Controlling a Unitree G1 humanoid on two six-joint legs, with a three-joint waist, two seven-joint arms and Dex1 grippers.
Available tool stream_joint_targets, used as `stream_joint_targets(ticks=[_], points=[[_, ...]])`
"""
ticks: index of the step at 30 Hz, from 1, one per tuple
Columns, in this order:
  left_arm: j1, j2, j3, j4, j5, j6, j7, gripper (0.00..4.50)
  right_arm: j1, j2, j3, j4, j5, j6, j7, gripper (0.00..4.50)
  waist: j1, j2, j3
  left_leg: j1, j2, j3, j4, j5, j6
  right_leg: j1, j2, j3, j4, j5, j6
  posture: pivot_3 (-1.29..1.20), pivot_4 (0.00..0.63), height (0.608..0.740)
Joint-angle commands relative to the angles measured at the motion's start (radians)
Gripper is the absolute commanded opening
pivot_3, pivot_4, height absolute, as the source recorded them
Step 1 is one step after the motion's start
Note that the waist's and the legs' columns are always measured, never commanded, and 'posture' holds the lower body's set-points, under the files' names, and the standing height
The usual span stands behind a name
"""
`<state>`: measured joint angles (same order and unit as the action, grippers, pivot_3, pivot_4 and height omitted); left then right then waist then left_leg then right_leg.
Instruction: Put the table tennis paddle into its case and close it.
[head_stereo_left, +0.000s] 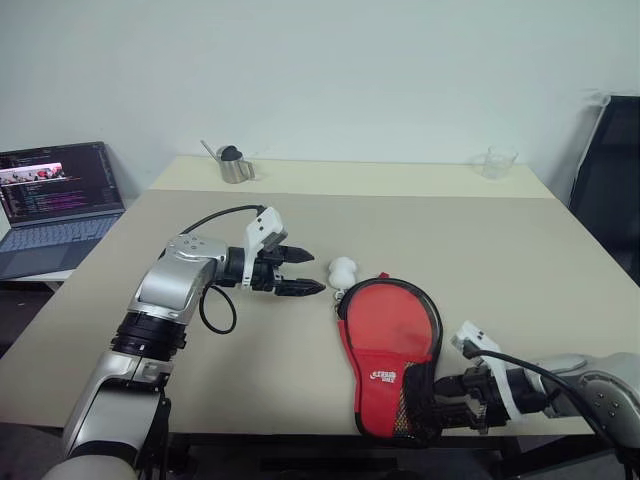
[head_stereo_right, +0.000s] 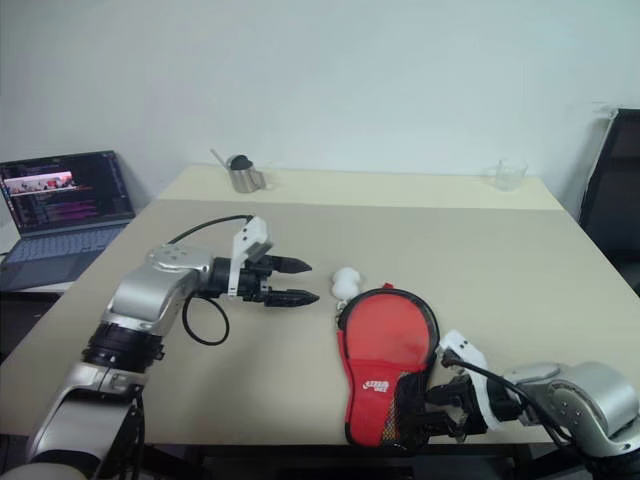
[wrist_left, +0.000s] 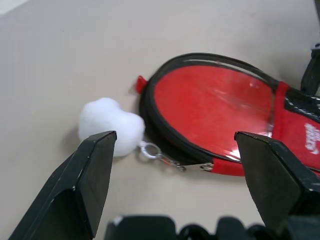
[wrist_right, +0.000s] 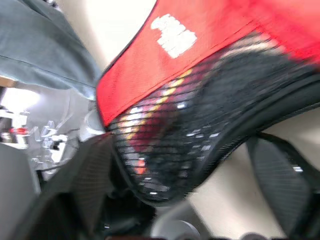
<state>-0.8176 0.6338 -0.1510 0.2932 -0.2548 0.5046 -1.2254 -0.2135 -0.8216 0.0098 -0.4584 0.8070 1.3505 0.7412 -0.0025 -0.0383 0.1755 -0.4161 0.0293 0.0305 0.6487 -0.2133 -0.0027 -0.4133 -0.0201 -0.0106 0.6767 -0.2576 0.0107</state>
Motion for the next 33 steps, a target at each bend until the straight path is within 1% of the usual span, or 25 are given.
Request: stream_joint_targets(ticks=[1,5,7,9,11,13,14,15,16,17,18,20,22,23,24,27,30,33], points=[[-0.048,-0.017,0.017,0.039,0.026,-0.047,0.047,4.14,-0.01,-0.073,-0.023,0.013,-0.04,-0.059,0.021,4.47,0.001,0.0,0.0,0.0,0.0,0.0,0.0,0.0,0.0,0.0,0.0,0.0,0.0,0.0,0.0,0.0,0.15,0.74],[-0.085,-0.03,0.029,0.11,0.044,-0.078,0.082,4.14,0.008,-0.195,-0.03,0.021,-0.093,-0.16,0.09,4.47,0.001,0.0,0.0,-0.001,0.0,0.0,-0.002,0.0,0.0,-0.001,0.0,0.0,-0.002,0.0,0.0,0.0,0.15,0.74],[-0.107,-0.038,0.035,0.147,0.053,-0.092,0.105,4.14,0.0,-0.237,-0.049,0.045,-0.119,-0.208,0.11,4.47,0.0,0.0,0.0,-0.001,0.0,0.0,-0.002,0.0,0.0,-0.001,0.001,-0.001,-0.003,0.0,0.0,0.0,0.15,0.74],[-0.136,-0.049,0.036,0.198,0.07,-0.097,0.143,4.14,-0.034,-0.251,-0.063,0.07,-0.148,-0.247,0.101,4.47,0.0,0.0,0.0,-0.001,0.0,0.0,-0.003,0.0,0.0,-0.001,0.001,0.0,-0.003,0.0,0.0,0.0,0.15,0.74],[-0.167,-0.065,0.036,0.251,0.085,-0.098,0.18,4.14,-0.097,-0.224,-0.08,0.105,-0.167,-0.268,0.064,4.47,-0.003,0.0,0.001,-0.001,0.001,0.0,-0.002,0.0,0.0,-0.001,0.001,0.0,-0.003,0.0,0.0,0.0,0.15,0.74],[-0.193,-0.082,0.033,0.295,0.101,-0.088,0.214,4.14,-0.188,-0.122,-0.114,0.143,-0.187,-0.316,-0.03,4.47,-0.007,-0.001,0.001,0.0,0.001,0.001,-0.002,0.0,0.0,-0.001,0.001,0.0,-0.002,0.0,0.0,0.0,0.15,0.74],[-0.205,-0.094,0.029,0.318,0.11,-0.079,0.232,4.14,-0.236,-0.03,-0.142,0.161,-0.195,-0.361,-0.103,4.47,-0.008,-0.001,0.001,0.0,0.001,0.001,-0.002,0.0,0.0,-0.001,0.001,0.0,-0.001,0.0,0.0,0.0,0.15,0.74],[-0.214,-0.103,0.028,0.336,0.117,-0.074,0.242,4.14,-0.266,0.034,-0.16,0.173,-0.203,-0.39,-0.152,4.47,-0.01,-0.001,0.001,0.0,0.0,0.0,-0.002,0.0,0.0,-0.001,0.001,0.0,-0.001,0.0,0.0,0.0,0.15,0.74],[-0.221,-0.111,0.026,0.351,0.124,-0.075,0.248,4.14,-0.286,0.092,-0.167,0.178,-0.222,-0.427,-0.195,4.47,-0.009,-0.001,0.001,0.0,0.001,0.0,-0.002,0.0,0.0,-0.001,0.002,0.0,-0.001,0.0,0.0,0.0,0.15,0.74],[-0.227,-0.124,0.019,0.366,0.133,-0.076,0.256,4.14,-0.3,0.185,-0.163,0.186,-0.26,-0.492,-0.271,4.47,-0.008,-0.001,0.001,-0.001,0.001,0.0,-0.002,0.0,0.0,-0.002,0.002,0.0,0.0,0.0,0.0,0.0,0.15,0.74],[-0.232,-0.132,0.016,0.378,0.141,-0.08,0.259,4.14,-0.307,0.245,-0.156,0.193,-0.289,-0.535,-0.32,4.47,-0.008,-0.002,0.001,-0.001,0.001,0.0,-0.003,0.0,0.0,-0.002,0.002,0.0,0.0,0.0,0.0,0.0,0.15,0.74],[-0.245,-0.155,0.013,0.399,0.151,-0.08,0.269,4.14,-0.288,0.359,-0.085,0.198,-0.382,-0.681,-0.371,4.47,-0.006,-0.001,0.001,-0.002,0.001,0.0,-0.004,0.0,0.0,-0.004,0.002,0.0,0.0,0.0,0.0,0.0,0.15,0.74],[-0.256,-0.174,0.014,0.402,0.153,-0.075,0.269,4.14,-0.258,0.468,-0.041,0.205,-0.394,-0.753,-0.38,4.47,-0.005,-0.001,0.001,-0.008,0.0,0.001,-0.003,0.0,0.0,-0.009,0.001,0.001,0.002,0.0,0.0,0.0,0.15,0.74],[-0.259,-0.179,0.017,0.404,0.153,-0.074,0.265,4.14,-0.248,0.502,-0.029,0.21,-0.399,-0.782,-0.378,4.47,-0.005,-0.001,0.001,-0.009,0.0,0.001,-0.003,0.0,0.0,-0.01,0.001,0.0,0.001,0.0,-0.001,0.0,0.15,0.74],[-0.259,-0.181,0.016,0.397,0.154,-0.072,0.259,4.14,-0.238,0.543,-0.018,0.227,-0.387,-0.773,-0.379,4.47,-0.005,-0.001,0.001,-0.01,0.0,0.0,-0.002,0.0,0.0,-0.01,0.001,0.0,0.001,0.003,-0.004,0.0,0.15,0.74],[-0.256,-0.18,0.017,0.388,0.159,-0.069,0.249,4.14,-0.202,0.559,0.069,0.26,-0.438,-0.804,-0.334,4.47,-0.005,-0.001,0.001,-0.011,-0.001,0.001,-0.002,0.0,0.0,-0.011,0.0,0.0,0.001,0.003,-0.004,0.0,0.15,0.74],[-0.245,-0.181,0.012,0.379,0.164,-0.06,0.24,4.14,-0.187,0.589,0.082,0.294,-0.435,-0.797,-0.329,4.47,-0.005,-0.001,0.001,-0.011,-0.001,0.0,-0.001,0.0,0.0,-0.01,0.0,-0.001,0.002,0.003,-0.004,0.0,0.15,0.74],[-0.234,-0.191,-0.002,0.362,0.17,-0.042,0.231,4.14,-0.165,0.581,0.141,0.322,-0.482,-0.809,-0.304,4.47,-0.006,-0.001,0.001,-0.009,0.0,0.0,-0.001,0.0,0.0,-0.01,0.001,-0.001,0.003,0.003,-0.004,0.0,0.15,0.74]])
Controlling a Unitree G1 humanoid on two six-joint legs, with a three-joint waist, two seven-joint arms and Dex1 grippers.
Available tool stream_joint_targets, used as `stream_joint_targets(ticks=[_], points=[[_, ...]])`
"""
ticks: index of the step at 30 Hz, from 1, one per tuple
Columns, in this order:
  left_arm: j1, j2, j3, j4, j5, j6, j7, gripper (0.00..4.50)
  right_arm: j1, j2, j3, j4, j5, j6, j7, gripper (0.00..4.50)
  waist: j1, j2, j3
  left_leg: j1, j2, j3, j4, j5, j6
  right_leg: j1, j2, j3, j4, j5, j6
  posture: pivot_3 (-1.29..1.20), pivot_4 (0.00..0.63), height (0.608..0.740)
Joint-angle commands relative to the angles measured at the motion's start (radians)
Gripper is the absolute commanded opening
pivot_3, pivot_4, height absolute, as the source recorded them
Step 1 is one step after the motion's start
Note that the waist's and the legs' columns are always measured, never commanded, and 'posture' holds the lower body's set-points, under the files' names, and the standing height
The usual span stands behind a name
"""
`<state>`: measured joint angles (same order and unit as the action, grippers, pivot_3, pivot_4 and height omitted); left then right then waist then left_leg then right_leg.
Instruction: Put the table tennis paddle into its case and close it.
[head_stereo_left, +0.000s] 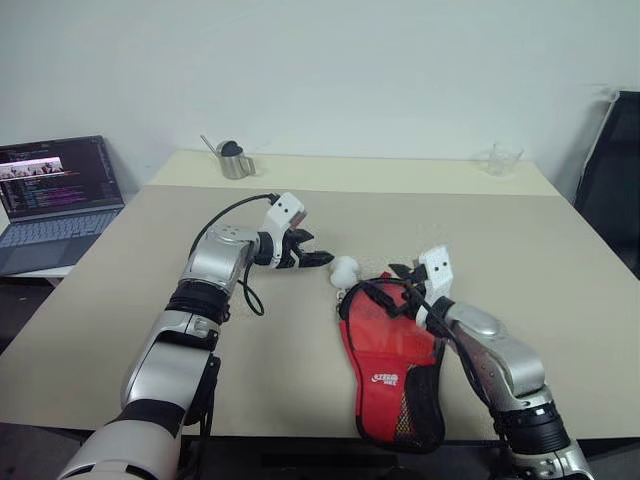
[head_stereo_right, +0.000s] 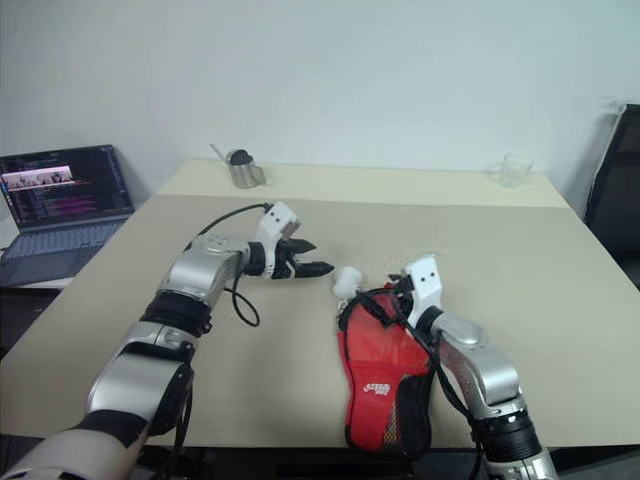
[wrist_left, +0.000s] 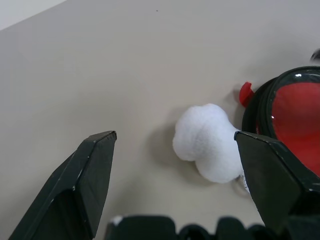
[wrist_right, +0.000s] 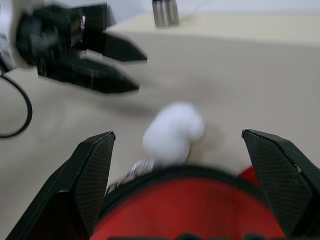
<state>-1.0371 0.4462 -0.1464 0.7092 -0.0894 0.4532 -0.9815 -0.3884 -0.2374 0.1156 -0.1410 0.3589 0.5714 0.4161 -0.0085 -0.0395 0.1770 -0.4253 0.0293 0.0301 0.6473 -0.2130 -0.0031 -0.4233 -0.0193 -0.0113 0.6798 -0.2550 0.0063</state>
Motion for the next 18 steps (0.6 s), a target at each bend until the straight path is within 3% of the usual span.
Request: stream_joint_targets(ticks=[1,18], points=[[-0.014,-0.008,-0.009,-0.056,0.006,0.014,-0.011,4.14,0.014,-0.001,0.04,0.012,-0.042,-0.032,0.022,4.47,0.0,0.0,0.0,0.001,0.0,0.0,0.0,0.0,0.0,0.0,0.0,0.0,0.0,0.0,0.0,0.0,0.15,0.74],[-0.07,-0.189,-0.034,0.13,0.094,0.073,0.193,4.14,0.03,0.1,0.077,0.257,-0.132,-0.176,0.045,4.47,-0.009,0.0,0.0,0.009,0.0,0.001,0.0,0.0,0.0,0.007,0.001,0.001,0.001,-0.002,0.003,0.0,0.15,0.74]])
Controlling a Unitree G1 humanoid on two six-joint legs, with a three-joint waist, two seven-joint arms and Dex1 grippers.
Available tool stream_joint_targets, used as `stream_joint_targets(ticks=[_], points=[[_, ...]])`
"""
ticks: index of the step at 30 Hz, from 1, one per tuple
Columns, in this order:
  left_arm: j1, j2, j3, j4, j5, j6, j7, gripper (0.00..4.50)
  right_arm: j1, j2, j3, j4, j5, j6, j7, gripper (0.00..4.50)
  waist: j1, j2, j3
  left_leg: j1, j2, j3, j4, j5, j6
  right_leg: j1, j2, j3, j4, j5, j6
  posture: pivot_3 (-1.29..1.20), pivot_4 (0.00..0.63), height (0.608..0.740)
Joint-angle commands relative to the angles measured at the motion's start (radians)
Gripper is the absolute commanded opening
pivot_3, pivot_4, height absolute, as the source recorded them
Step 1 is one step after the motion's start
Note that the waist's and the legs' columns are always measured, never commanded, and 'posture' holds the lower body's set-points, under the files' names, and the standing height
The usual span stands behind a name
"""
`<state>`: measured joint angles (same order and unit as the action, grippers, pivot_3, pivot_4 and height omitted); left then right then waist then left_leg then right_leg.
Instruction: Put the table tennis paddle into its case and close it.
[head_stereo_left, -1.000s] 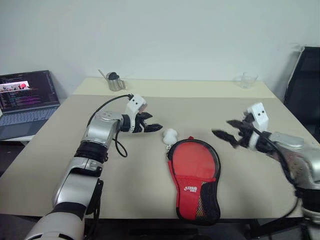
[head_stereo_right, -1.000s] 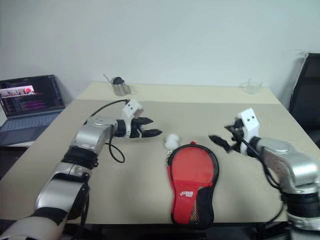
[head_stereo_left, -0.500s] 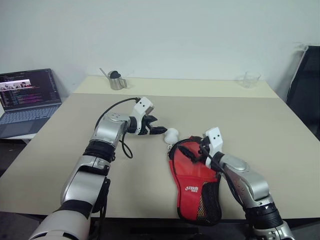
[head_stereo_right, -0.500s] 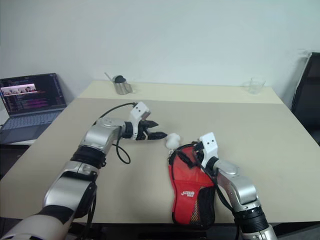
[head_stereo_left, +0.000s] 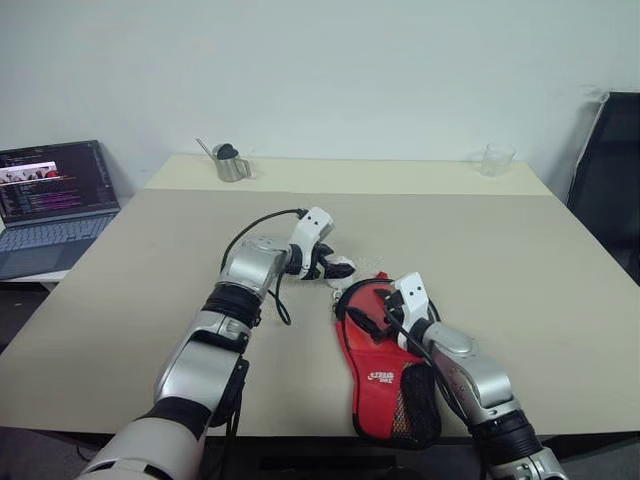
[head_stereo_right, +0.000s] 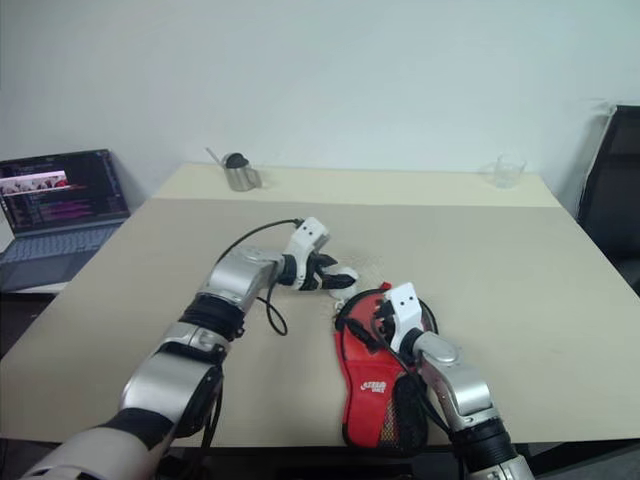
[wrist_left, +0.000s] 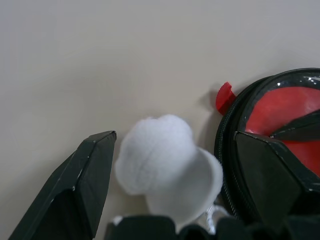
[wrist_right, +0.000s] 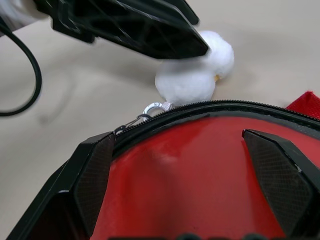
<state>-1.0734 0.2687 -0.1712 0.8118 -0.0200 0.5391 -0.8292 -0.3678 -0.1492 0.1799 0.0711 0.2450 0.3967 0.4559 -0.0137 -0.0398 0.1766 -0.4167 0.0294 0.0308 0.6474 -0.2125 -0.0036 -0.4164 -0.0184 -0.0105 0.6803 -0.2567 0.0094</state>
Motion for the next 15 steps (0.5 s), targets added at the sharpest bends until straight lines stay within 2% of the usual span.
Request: stream_joint_targets(ticks=[1,9,14,15], points=[[-0.037,-0.018,-0.009,0.042,0.03,-0.016,0.05,4.14,0.008,0.014,0.012,0.051,-0.022,-0.005,0.005,4.47,-0.009,0.0,0.0,0.001,0.0,0.0,0.0,0.0,0.0,0.001,0.0,0.0,0.0,0.0,0.0,0.0,0.15,0.74],[-0.038,-0.071,-0.02,0.146,0.073,-0.041,0.12,4.14,0.005,0.028,0.012,0.063,-0.043,-0.012,0.009,4.47,-0.015,-0.001,-0.001,0.002,0.0,-0.001,0.0,0.0,0.0,0.003,0.0,0.0,0.0,0.0,0.0,0.0,0.15,0.74],[-0.044,-0.106,-0.011,0.214,0.082,-0.061,0.164,4.14,0.006,0.028,0.016,0.061,-0.051,-0.012,0.013,4.47,-0.015,-0.001,-0.001,0.01,0.0,-0.001,-0.001,0.0,0.0,0.01,-0.001,0.0,-0.001,0.0,0.0,0.0,0.15,0.74],[-0.045,-0.11,-0.008,0.226,0.084,-0.064,0.173,3.96,0.007,0.028,0.016,0.061,-0.052,-0.012,0.013,4.49,-0.015,-0.001,-0.001,0.01,0.0,-0.001,-0.001,0.0,0.0,0.011,-0.001,0.0,-0.001,0.0,0.0,0.0,0.15,0.74]])
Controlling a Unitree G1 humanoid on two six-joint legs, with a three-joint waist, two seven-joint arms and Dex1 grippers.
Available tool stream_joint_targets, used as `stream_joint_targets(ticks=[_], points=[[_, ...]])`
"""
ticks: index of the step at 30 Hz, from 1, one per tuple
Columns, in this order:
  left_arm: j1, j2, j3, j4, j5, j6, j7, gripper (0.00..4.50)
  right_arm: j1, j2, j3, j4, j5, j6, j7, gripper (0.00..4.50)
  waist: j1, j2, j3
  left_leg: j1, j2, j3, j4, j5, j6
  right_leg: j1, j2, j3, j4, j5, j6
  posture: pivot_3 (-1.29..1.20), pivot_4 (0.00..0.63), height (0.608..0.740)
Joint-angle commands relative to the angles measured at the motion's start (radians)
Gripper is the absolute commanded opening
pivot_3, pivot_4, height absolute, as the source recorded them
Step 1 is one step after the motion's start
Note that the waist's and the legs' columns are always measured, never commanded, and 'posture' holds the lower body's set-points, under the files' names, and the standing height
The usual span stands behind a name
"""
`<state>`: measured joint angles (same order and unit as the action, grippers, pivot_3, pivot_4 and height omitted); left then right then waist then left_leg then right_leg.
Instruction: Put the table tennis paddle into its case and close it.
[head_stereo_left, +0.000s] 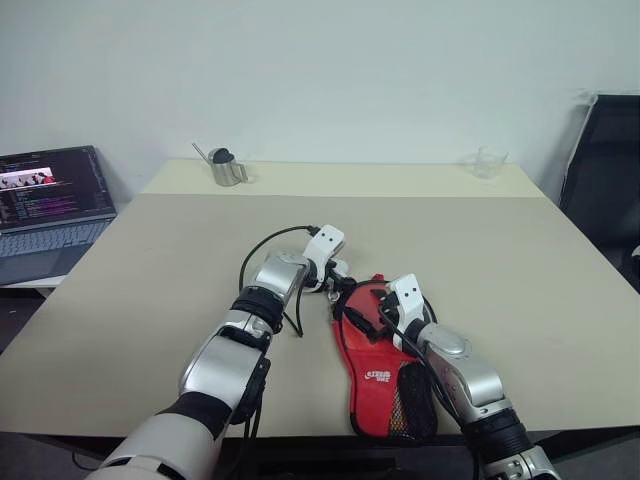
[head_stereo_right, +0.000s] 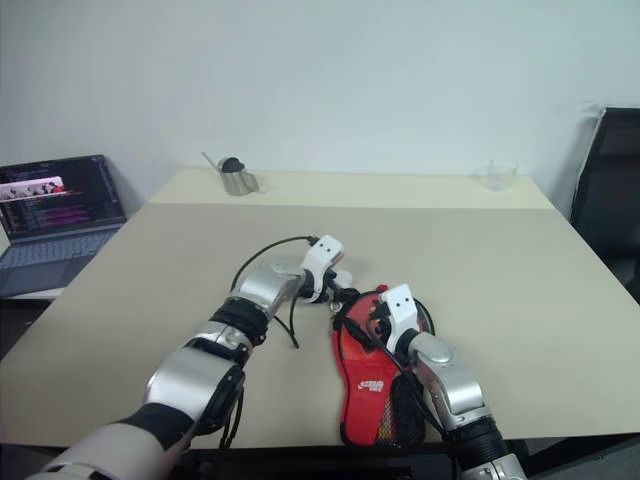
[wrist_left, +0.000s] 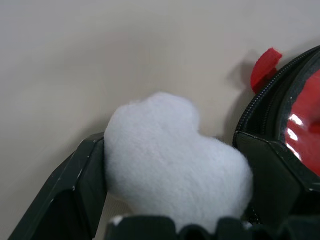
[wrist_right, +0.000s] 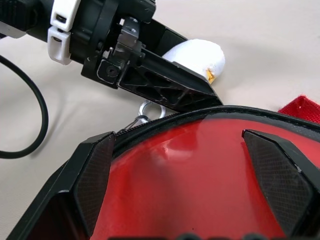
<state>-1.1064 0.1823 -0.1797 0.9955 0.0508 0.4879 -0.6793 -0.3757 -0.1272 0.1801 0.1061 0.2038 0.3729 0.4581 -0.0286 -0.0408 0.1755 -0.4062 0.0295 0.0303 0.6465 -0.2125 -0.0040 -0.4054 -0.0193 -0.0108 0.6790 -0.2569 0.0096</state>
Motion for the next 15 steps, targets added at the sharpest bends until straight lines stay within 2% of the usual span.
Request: stream_joint_targets(ticks=[1,2,5,9,11,13,15], points=[[-0.013,-0.027,0.004,0.051,0.013,-0.016,0.031,3.76,0.014,0.007,0.015,0.026,-0.012,0.012,0.011,4.5,0.0,0.0,0.0,0.001,0.0,0.0,0.0,0.0,0.0,0.001,0.0,0.0,0.0,0.0,0.0,0.0,0.15,0.74],[-0.013,-0.029,0.006,0.056,0.015,-0.02,0.034,3.54,0.016,0.007,0.015,0.024,-0.014,0.012,0.012,4.5,0.0,0.0,0.0,0.001,0.0,0.0,0.0,0.0,0.0,0.001,0.0,0.0,0.0,0.0,0.0,0.0,0.15,0.74],[-0.018,-0.036,0.018,0.066,0.017,-0.025,0.05,2.45,0.021,0.006,0.018,0.018,-0.018,0.017,0.014,4.5,0.0,0.0,-0.001,0.001,0.0,0.001,-0.001,0.0,0.0,0.001,0.0,0.001,0.0,0.0,0.0,0.0,0.15,0.74],[-0.037,-0.04,0.034,0.084,0.019,-0.041,0.075,1.24,0.021,0.006,0.021,0.019,-0.027,0.019,0.019,4.5,0.0,0.0,-0.001,0.002,0.0,0.001,-0.001,0.0,0.0,0.001,0.0,0.0,0.0,0.0,0.0,0.0,0.15,0.74],[-0.057,-0.039,0.041,0.107,0.025,-0.067,0.099,0.78,0.022,0.005,0.023,0.019,-0.033,0.018,0.023,4.5,0.002,-0.001,-0.001,0.002,0.0,0.001,-0.001,0.0,0.0,0.001,0.0,0.0,0.0,0.0,0.0,0.0,0.15,0.74],[-0.084,-0.041,0.04,0.139,0.035,-0.103,0.121,0.54,0.02,0.003,0.026,0.022,-0.036,0.02,0.03,4.5,0.001,-0.001,-0.001,0.002,0.0,0.001,-0.001,0.0,0.0,0.001,0.0,0.0,0.0,0.0,0.0,0.0,0.15,0.74],[-0.105,-0.045,0.044,0.166,0.041,-0.13,0.136,0.52,0.017,0.001,0.028,0.025,-0.039,0.021,0.036,4.5,0.001,-0.001,-0.001,0.002,0.0,0.001,-0.001,0.0,0.0,0.001,0.0,0.001,0.0,0.0,0.0,0.0,0.15,0.74]])
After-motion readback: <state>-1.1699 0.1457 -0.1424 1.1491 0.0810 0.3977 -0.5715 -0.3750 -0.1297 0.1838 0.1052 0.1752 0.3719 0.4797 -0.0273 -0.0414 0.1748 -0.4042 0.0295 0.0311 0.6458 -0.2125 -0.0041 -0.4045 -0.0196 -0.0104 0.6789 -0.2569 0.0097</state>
